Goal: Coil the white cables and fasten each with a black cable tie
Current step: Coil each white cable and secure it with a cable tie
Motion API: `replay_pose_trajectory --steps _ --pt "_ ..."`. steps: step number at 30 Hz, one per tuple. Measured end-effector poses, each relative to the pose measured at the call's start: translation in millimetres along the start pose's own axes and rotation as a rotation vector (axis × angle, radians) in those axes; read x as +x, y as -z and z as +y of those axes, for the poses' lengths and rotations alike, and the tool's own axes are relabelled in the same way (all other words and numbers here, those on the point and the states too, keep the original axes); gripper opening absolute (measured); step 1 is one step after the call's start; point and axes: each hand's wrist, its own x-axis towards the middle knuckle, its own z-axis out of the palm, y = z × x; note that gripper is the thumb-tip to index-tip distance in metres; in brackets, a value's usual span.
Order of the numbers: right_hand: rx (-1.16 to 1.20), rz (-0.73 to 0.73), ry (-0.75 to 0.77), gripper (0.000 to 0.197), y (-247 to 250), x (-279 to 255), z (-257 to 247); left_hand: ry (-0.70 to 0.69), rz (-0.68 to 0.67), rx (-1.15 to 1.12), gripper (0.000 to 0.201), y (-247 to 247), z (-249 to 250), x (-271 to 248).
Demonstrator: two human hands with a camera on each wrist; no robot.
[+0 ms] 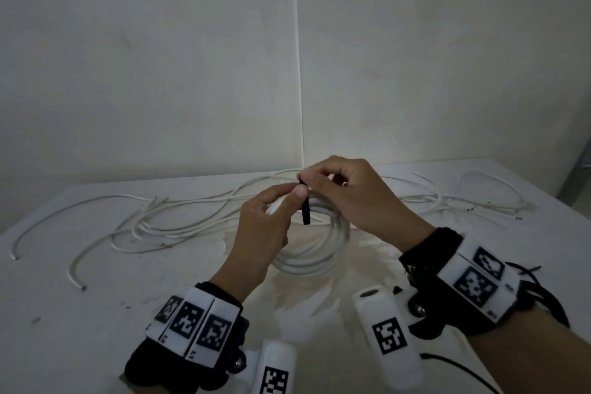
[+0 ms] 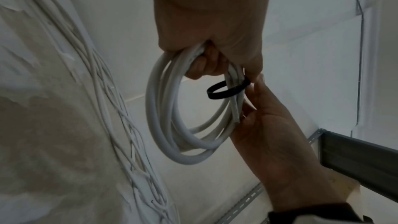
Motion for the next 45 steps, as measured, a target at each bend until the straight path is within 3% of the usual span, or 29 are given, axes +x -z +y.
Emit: replay_pose_trajectory --steps 5,12,18,27,34,36,39,43,45 --pt "-0.047 -0.075 0.038 0.019 -1.2 -1.6 0.1 0.016 -0.038 0.009 0.010 -1.0 1.7 -2.6" --pt "0.103 0.166 0.042 0.022 6.5 11.4 -10.7 0.008 -0.057 0.047 0.010 -6.7 -2.6 -12.7" --pt "0.072 0.031 0.024 0.020 -1.6 6.2 -5.0 -0.048 -0.050 0.046 0.016 -2.1 9.7 -9.7" --pt "-0.079 0.208 0.158 0.021 -8.3 -0.4 -6.5 -0.081 -0.039 0.069 0.021 -10.0 6.3 -15.0" --pt "0.030 0.288 0.122 0.023 -18.6 0.5 -5.5 -0.124 -0.034 0.081 0.023 -4.2 4.4 -16.1" --pt "0.070 0.269 0.119 0.021 -18.5 0.6 -7.2 -0.127 -0.045 0.089 0.021 0.6 8.3 -16.2" --pt "0.137 0.119 0.075 0.021 -17.3 2.4 -5.9 -0.114 -0.055 0.107 0.023 9.5 12.0 -13.4" --pt "-0.011 -0.106 -0.023 0.062 -26.4 -3.5 9.7 -0.014 0.063 -0.018 0.042 23.3 9.8 -4.8" --pt "0.037 -0.138 -0.057 0.062 -36.8 -10.2 11.4 0.057 0.082 -0.079 0.044 28.5 10.8 -1.2"
